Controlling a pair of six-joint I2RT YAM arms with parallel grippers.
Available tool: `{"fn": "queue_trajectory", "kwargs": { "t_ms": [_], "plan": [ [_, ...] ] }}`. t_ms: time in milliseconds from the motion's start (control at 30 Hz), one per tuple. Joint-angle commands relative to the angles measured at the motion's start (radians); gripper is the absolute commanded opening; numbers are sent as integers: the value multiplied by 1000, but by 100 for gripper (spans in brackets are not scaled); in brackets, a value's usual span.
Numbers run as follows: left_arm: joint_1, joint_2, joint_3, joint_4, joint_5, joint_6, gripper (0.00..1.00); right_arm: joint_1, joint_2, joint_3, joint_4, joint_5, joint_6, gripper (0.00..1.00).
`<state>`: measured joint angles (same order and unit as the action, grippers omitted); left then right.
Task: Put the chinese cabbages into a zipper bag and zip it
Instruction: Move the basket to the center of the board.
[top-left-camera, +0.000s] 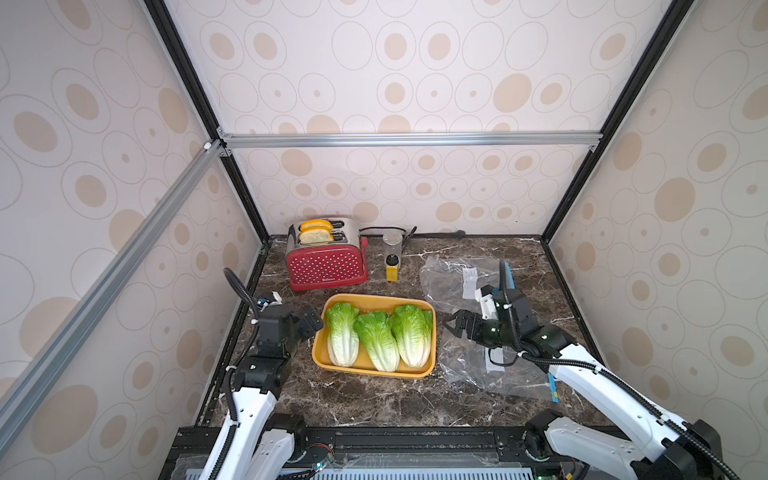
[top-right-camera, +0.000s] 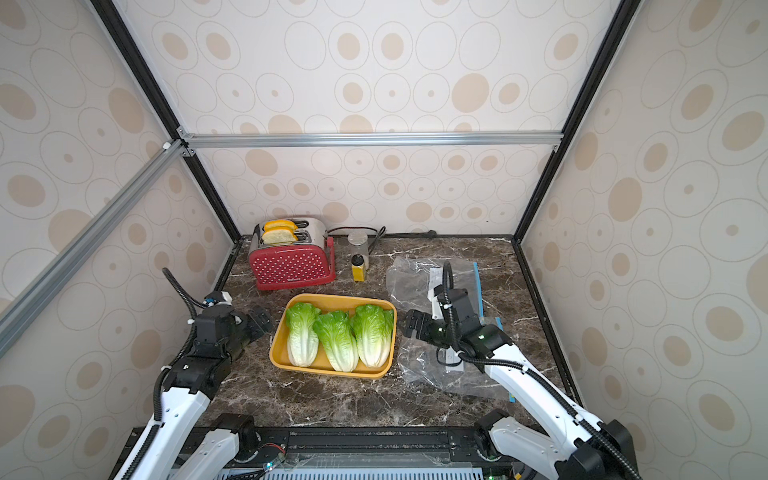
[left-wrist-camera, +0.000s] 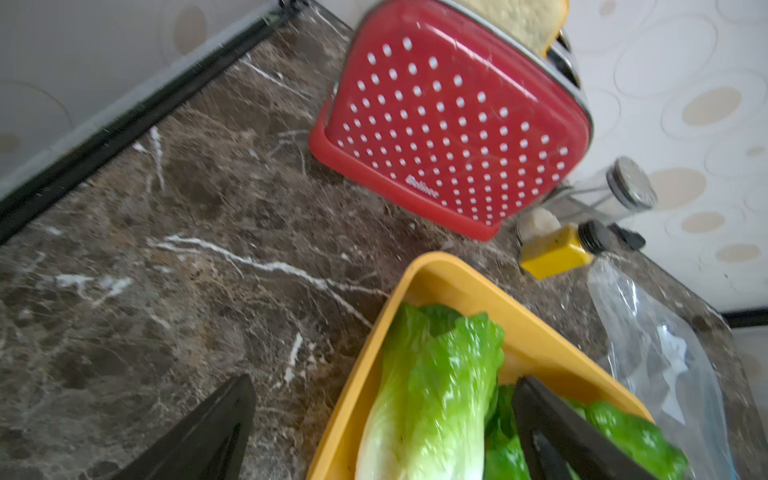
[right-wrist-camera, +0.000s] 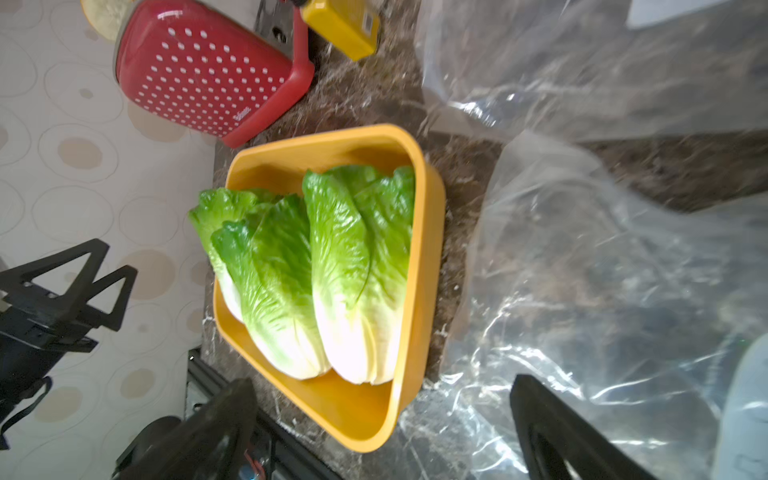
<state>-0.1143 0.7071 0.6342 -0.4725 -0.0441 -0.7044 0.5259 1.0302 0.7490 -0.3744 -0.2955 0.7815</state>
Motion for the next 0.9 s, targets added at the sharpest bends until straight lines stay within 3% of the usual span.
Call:
{"fn": "queue_trajectory", "kwargs": {
  "t_ms": [0,133,467,867],
  "plan": [
    [-17,2,41,-136,72,-55,99,95,39,-49,78,-3,164,100],
    [-17,-14,22,-132,125,-41,99,199,158,-62,235,2,216,100],
    [-17,48,82,-124,142,11,99,255,358,3,403,-9,262,100],
    [-18,190,206,-51,165,47,99,324,625,251,545,-3,269,100]
  ]
}}
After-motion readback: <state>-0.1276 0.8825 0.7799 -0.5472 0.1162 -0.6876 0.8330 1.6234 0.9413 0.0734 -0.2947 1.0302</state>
